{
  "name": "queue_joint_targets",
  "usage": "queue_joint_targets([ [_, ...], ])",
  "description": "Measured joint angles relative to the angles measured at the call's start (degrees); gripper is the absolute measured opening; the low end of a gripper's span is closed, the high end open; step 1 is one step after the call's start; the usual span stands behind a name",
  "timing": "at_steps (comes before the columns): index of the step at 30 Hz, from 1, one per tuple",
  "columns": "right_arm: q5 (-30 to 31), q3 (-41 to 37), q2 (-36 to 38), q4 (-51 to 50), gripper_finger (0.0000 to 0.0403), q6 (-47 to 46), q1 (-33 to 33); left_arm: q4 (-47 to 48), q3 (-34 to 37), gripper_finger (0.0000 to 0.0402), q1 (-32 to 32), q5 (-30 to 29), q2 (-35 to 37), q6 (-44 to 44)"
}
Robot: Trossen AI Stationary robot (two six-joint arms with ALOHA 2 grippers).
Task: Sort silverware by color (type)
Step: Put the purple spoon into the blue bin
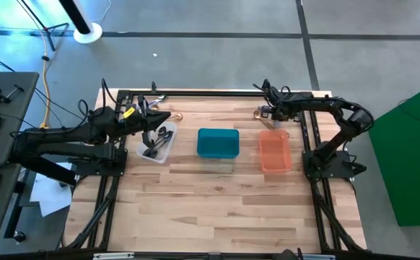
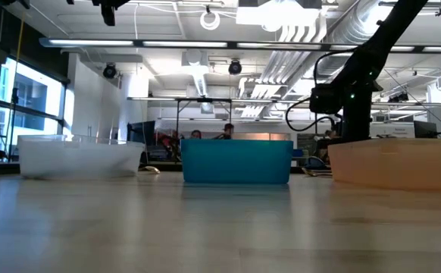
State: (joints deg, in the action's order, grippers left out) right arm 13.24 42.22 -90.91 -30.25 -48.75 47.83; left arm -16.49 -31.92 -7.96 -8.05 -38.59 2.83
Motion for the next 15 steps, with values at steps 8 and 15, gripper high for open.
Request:
queue_joint_targets([
  [8, -0.13, -0.19, 7.22, -4.08, 0.0033, 2.01, -0.08, 0.02, 0.00, 0.0000, -0.01, -0.02, 0.00, -0.04],
  [15, 0.61, -0.12, 12.15, -5.44, 0.0033, 3.74, -0.04, 0.02, 0.00, 0.0000, -0.01, -0.04, 0.00, -0.03],
])
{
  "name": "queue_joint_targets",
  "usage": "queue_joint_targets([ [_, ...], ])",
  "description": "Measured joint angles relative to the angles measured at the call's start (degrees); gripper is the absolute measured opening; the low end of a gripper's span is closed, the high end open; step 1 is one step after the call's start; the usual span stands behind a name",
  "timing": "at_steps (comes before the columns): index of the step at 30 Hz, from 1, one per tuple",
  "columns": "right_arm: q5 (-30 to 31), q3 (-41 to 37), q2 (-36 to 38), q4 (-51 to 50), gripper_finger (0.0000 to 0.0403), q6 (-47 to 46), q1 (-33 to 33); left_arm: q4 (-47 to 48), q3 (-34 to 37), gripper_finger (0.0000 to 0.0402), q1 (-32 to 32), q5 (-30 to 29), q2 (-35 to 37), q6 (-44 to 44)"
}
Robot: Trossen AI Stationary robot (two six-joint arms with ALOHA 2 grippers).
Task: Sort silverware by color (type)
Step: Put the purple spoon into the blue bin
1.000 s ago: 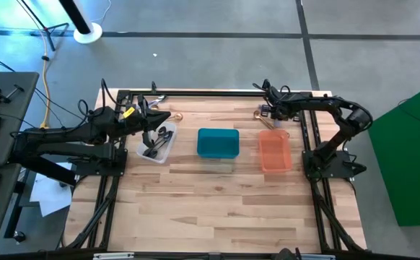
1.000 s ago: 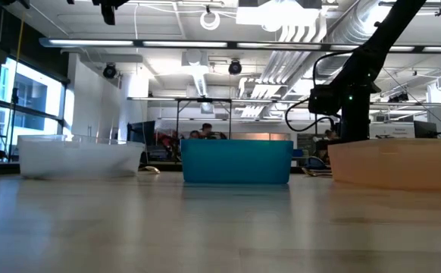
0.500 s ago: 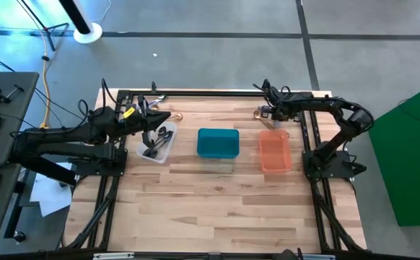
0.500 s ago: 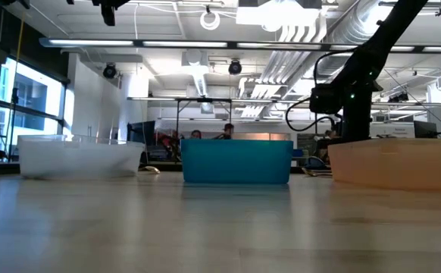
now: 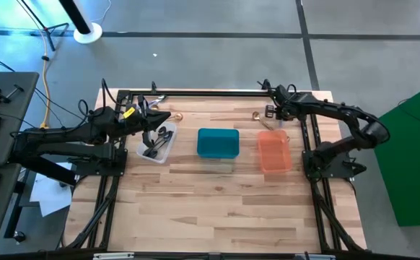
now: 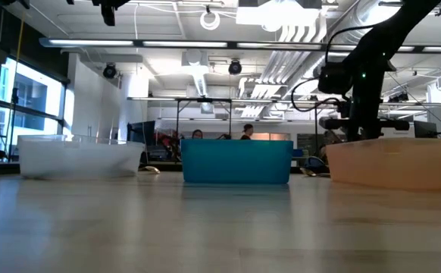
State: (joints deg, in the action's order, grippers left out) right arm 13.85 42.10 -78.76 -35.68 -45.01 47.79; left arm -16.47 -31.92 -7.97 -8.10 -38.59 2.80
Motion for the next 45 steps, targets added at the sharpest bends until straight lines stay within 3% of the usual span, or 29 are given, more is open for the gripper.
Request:
queue_joint_targets([
  [20, -5.96, 0.16, 0.54, 1.53, 0.0033, 0.51, -3.99, -0.02, 0.00, 0.0000, 0.00, 0.00, 0.00, 0.08],
  [38, -8.37, 0.25, -2.98, 11.26, 0.0033, -2.44, -8.96, 0.20, 0.00, 0.0000, 0.02, 0.00, 0.01, 0.01],
  [45, -8.07, 0.25, 1.31, 13.18, 0.0033, 1.62, -8.90, 0.13, 0.02, 0.0000, 0.00, 0.00, 0.00, 0.08],
])
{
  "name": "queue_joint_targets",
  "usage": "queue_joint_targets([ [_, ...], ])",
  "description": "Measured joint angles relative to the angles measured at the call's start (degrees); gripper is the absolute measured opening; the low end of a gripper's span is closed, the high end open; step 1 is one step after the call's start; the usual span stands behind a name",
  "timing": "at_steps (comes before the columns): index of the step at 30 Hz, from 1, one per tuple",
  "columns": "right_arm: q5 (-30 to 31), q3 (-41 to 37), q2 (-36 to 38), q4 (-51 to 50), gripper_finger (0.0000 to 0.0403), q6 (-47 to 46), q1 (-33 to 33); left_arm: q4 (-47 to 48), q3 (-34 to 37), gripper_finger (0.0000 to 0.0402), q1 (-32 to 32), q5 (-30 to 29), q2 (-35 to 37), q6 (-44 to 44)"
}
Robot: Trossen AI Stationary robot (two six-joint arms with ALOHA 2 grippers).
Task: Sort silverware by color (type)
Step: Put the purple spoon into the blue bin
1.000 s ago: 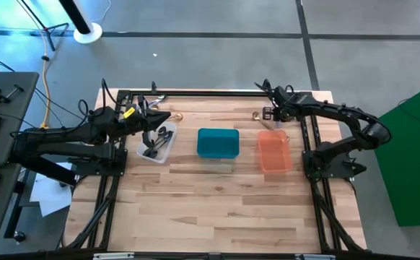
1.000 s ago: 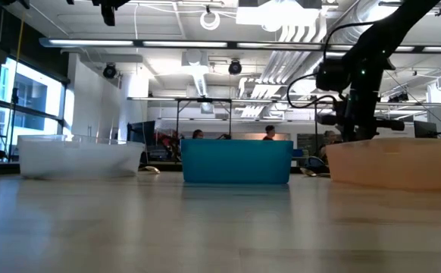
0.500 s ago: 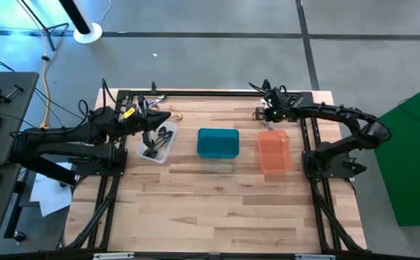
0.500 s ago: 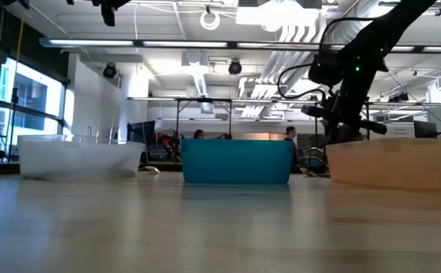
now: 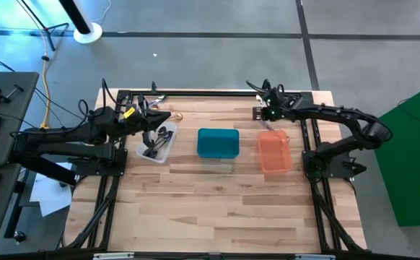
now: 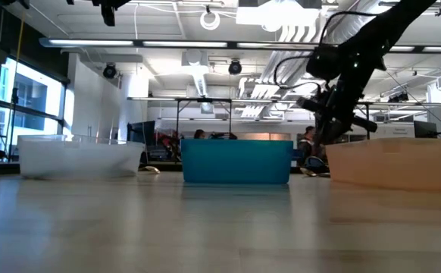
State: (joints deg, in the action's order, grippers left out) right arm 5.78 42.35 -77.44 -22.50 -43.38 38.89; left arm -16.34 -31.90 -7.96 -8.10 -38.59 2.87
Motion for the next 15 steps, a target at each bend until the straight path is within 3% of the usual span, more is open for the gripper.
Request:
queue_joint_targets([
  [10, -3.82, 0.00, 12.35, 9.58, 0.0033, 8.93, -0.63, -1.63, 0.00, 0.0000, 0.00, 0.02, 0.00, 1.32],
  [15, -10.52, 0.00, 17.60, 19.90, 0.0033, 16.28, -3.45, -1.66, 0.00, 0.0000, 0.00, 0.02, 0.00, 2.09],
])
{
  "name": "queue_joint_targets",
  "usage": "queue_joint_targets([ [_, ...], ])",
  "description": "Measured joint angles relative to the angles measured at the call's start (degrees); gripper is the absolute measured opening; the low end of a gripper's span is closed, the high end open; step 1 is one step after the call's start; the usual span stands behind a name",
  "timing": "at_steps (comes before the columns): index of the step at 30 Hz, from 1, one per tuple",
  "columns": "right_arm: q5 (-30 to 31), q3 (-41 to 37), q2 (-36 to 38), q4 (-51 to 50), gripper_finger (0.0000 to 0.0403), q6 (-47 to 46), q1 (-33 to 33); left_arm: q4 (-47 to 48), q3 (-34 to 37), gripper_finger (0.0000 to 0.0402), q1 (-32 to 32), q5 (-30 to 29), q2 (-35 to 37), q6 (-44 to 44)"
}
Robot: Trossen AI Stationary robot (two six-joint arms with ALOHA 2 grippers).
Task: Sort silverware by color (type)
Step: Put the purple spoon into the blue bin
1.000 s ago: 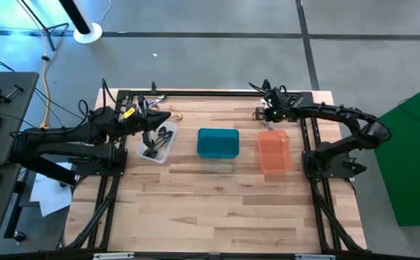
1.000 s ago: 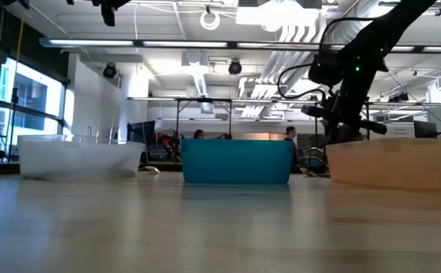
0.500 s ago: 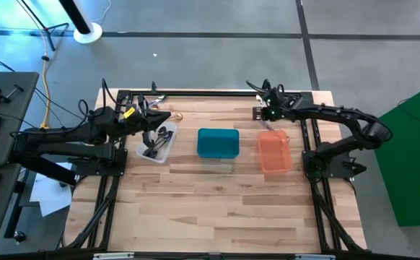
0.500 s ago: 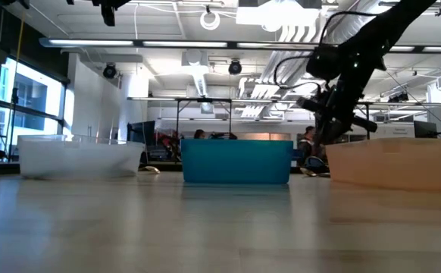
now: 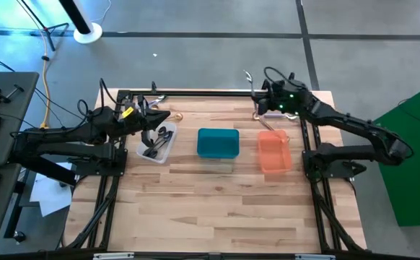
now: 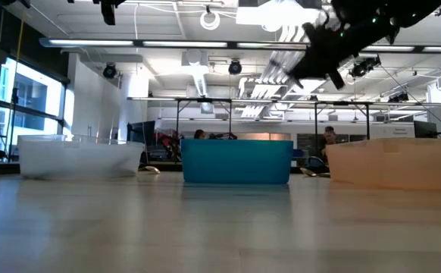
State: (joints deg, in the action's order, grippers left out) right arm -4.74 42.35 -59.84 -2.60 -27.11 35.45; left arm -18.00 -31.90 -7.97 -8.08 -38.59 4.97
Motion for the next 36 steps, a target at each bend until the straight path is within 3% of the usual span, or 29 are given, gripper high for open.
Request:
queue_joint_targets([
  [5, -5.48, 0.02, 2.45, 8.53, 0.0033, 2.71, -2.85, 0.04, 0.00, 0.0000, 0.00, 0.00, -0.13, 0.86],
  [15, -7.35, 0.02, 2.50, 11.50, 0.0033, 3.83, -7.51, -0.06, 0.00, 0.0000, 0.00, 0.00, -0.31, 0.90],
  [20, -7.89, 0.02, 2.50, 14.69, 0.0033, 5.86, -12.98, 0.40, -0.16, 0.0000, 0.00, 1.27, -4.20, 0.91],
  [31, -0.08, 0.02, 0.66, 25.59, 0.0033, 9.76, -25.35, 0.04, -10.48, 0.0000, -0.48, 10.17, -17.88, -5.46],
  [36, 1.69, 0.02, -2.17, 31.22, 0.0033, 14.12, -29.47, 0.10, -12.84, 0.0000, -2.36, 14.85, -21.48, -3.23],
])
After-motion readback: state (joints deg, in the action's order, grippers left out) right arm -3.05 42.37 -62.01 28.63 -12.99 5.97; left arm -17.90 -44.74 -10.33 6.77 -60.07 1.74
